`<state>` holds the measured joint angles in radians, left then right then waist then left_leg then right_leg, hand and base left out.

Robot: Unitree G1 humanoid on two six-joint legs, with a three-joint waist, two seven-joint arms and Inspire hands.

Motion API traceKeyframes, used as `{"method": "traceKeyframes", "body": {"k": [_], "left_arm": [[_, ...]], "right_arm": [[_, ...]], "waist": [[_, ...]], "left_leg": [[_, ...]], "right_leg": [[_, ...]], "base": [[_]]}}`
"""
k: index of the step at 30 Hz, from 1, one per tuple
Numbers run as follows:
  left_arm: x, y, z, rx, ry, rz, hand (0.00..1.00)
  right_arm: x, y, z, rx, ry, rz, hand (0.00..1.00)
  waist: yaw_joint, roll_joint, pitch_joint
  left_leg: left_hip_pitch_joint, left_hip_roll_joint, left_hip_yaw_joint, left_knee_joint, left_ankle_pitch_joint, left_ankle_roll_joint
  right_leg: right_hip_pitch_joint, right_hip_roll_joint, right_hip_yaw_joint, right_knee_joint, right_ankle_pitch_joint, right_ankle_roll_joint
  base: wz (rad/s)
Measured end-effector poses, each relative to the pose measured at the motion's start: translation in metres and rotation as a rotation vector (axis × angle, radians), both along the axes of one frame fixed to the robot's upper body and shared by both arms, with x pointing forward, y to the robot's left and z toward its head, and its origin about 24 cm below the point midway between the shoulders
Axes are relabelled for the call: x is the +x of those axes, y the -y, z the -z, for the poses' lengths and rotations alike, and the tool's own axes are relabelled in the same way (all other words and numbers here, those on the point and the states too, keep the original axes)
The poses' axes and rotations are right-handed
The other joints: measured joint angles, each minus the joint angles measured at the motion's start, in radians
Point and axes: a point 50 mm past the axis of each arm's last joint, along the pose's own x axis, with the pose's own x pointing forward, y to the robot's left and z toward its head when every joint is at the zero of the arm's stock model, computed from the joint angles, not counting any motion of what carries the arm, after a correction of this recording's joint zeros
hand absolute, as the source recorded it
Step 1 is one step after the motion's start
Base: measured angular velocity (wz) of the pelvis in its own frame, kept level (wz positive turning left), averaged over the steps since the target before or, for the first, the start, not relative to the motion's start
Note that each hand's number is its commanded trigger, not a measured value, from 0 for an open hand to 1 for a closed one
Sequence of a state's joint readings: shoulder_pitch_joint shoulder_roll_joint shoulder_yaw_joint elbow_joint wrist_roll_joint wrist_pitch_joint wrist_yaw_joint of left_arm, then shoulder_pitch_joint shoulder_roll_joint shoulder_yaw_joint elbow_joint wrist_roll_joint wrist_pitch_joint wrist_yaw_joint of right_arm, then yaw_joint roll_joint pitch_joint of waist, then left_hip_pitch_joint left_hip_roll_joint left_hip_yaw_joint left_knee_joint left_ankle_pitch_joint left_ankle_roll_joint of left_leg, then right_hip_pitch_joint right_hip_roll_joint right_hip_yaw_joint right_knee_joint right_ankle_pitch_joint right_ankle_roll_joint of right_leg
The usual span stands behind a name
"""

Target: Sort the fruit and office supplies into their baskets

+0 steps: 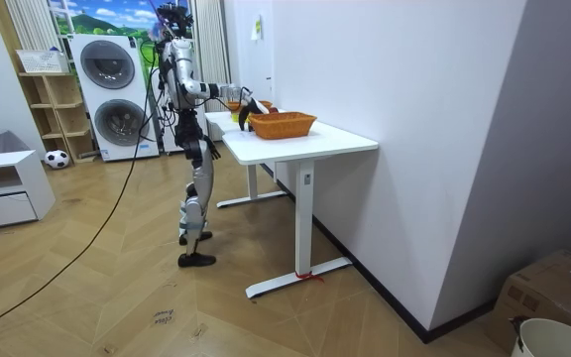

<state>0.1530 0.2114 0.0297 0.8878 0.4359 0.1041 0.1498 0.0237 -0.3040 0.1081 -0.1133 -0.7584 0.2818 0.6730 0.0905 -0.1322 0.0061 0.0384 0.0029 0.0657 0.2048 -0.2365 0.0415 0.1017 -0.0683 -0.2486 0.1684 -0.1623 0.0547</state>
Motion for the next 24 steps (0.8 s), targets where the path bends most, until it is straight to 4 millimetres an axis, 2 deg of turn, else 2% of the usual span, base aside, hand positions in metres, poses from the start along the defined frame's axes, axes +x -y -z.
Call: {"method": "traceKeyframes", "body": {"k": [3,4,5,6,11,15,24], "left_arm": [[0.0,0.001,0.0,-0.001,-0.004,0.011,0.0],[0.0,0.002,0.001,-0.002,-0.005,0.014,0.0],[0.0,0.002,0.001,-0.003,-0.006,0.015,0.0],[0.0,0.002,0.001,-0.004,-0.007,0.015,0.0],[0.0,0.002,0.001,-0.011,-0.005,0.007,0.0],[0.001,0.002,0.001,-0.011,-0.002,0.008,0.0],[0.008,0.006,0.0,-0.012,0.011,0.032,0.0]], "right_arm": [[0.001,-0.003,0.0,-0.002,-0.005,-0.012,0.0],[0.001,-0.003,0.0,-0.004,-0.008,-0.013,0.23],[0.001,-0.003,0.0,-0.004,-0.012,-0.011,0.71],[0.001,-0.004,0.001,-0.005,-0.014,-0.011,1.0],[0.005,-0.004,0.002,-0.018,-0.014,-0.012,1.0],[0.016,-0.002,0.0,-0.048,0.023,0.006,1.0],[0.018,0.004,0.002,-0.106,0.053,0.04,1.0]], "waist": [[0.001,-0.001,-0.0006],[0.001,-0.002,-0.0011],[0.001,-0.003,-0.002],[0.001,-0.003,-0.0025],[0.001,-0.01,-0.0031],[0.004,-0.011,-0.0029],[0.03,-0.011,-0.0032]], "left_leg": [[0.0,0.0,0.0,0.0,0.0,0.0],[0.0,0.0,0.0,0.001,0.0,0.0],[0.001,0.0,0.0,0.001,0.0,0.0],[0.001,0.0,0.0,0.001,0.0,0.0],[0.003,0.0,0.0,0.004,0.0,0.0],[-0.001,0.0,-0.002,0.009,0.0,0.0],[0.002,-0.001,-0.021,0.017,0.0,0.0]], "right_leg": [[0.0,0.0,-0.002,0.0,0.0,0.0],[0.0,0.0,-0.002,0.0,0.0,0.0],[0.0,0.0,-0.002,0.0,0.0,0.0],[0.0,0.0,-0.002,0.0,0.0,0.0],[0.004,0.0,-0.002,0.001,0.0,0.0],[0.005,0.0,-0.003,0.001,0.0,0.0],[0.015,0.001,-0.002,0.001,0.0,-0.001]], "base": [[0.0],[0.0],[0.0],[0.0],[0.0],[0.01],[0.06]]}}
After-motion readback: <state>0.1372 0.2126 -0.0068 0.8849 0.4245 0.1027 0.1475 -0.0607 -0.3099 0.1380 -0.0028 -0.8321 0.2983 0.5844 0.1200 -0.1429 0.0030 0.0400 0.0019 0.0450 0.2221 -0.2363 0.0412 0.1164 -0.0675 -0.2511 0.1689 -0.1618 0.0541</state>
